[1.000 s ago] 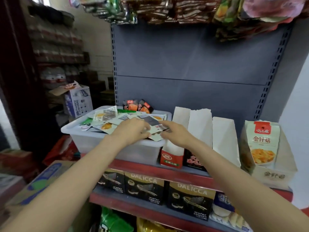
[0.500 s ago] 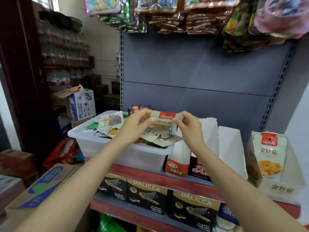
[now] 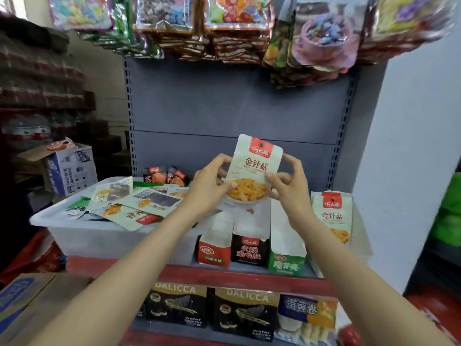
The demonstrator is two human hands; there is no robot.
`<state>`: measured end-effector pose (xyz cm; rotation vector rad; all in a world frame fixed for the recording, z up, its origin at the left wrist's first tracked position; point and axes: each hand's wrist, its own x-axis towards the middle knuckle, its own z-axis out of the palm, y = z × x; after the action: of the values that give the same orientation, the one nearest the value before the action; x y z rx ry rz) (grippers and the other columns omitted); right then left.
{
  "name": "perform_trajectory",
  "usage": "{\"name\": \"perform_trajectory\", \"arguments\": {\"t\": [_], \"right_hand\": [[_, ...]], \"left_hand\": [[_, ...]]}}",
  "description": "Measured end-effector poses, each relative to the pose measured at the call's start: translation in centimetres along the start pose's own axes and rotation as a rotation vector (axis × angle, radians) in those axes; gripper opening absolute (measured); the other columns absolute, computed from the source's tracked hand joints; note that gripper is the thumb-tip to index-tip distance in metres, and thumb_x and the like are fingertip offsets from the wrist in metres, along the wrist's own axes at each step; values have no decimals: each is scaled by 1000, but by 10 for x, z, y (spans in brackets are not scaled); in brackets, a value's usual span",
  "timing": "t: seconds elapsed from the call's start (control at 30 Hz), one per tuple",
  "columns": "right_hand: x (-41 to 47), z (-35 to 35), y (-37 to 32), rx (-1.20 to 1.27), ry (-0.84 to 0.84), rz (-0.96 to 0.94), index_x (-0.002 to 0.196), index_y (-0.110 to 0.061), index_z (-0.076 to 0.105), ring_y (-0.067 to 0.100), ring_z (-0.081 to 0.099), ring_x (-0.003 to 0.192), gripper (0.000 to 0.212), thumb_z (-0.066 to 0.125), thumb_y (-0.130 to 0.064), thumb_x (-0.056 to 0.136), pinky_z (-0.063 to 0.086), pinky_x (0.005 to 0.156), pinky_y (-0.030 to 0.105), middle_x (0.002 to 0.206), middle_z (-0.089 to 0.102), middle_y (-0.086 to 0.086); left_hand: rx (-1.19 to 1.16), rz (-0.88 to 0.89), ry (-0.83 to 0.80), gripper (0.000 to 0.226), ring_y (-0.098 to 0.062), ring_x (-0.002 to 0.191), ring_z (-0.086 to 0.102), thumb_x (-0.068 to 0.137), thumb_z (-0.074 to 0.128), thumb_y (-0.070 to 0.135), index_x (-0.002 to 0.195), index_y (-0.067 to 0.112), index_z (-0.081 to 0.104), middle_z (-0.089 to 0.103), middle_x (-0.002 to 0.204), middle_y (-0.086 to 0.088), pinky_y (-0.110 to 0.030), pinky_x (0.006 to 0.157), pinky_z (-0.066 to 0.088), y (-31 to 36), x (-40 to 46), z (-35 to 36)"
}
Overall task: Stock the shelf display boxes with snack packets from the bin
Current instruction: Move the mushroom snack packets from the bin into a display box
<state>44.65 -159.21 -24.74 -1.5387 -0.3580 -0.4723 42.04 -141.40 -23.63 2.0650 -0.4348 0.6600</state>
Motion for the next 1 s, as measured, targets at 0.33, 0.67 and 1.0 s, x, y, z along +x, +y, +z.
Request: {"name": "perform_trajectory", "arguments": {"t": [0.33, 0.67, 1.0], "right_hand": [[-5, -125, 3, -248, 153, -73, 125, -24, 48, 5, 63, 81, 45, 62, -4, 87, 53, 61, 17, 90, 64, -6], [19, -200, 27, -454, 193, -19, 104, -17, 54, 12, 61, 87, 21, 65, -13, 86, 54, 77, 32, 97, 63, -3], [20, -203, 59, -518, 33, 88, 93, -9, 48, 13, 54, 92, 16, 63, -14, 89, 46, 68, 17, 105, 59, 1]], "left_hand": [[-140, -53, -201, 106, -14, 86, 64, 76, 75, 4, 147, 37, 4, 57, 92, 8, -28, 64, 57, 59, 22, 115], [18, 93, -207, 81, -11, 86, 63, 83, 67, 8, 143, 31, 18, 56, 96, 14, -19, 63, 54, 79, 39, 192], [293, 39, -197, 72, -17, 106, 52, 77, 75, 16, 134, 22, 31, 55, 117, 0, -26, 71, 46, 52, 45, 207]]}}
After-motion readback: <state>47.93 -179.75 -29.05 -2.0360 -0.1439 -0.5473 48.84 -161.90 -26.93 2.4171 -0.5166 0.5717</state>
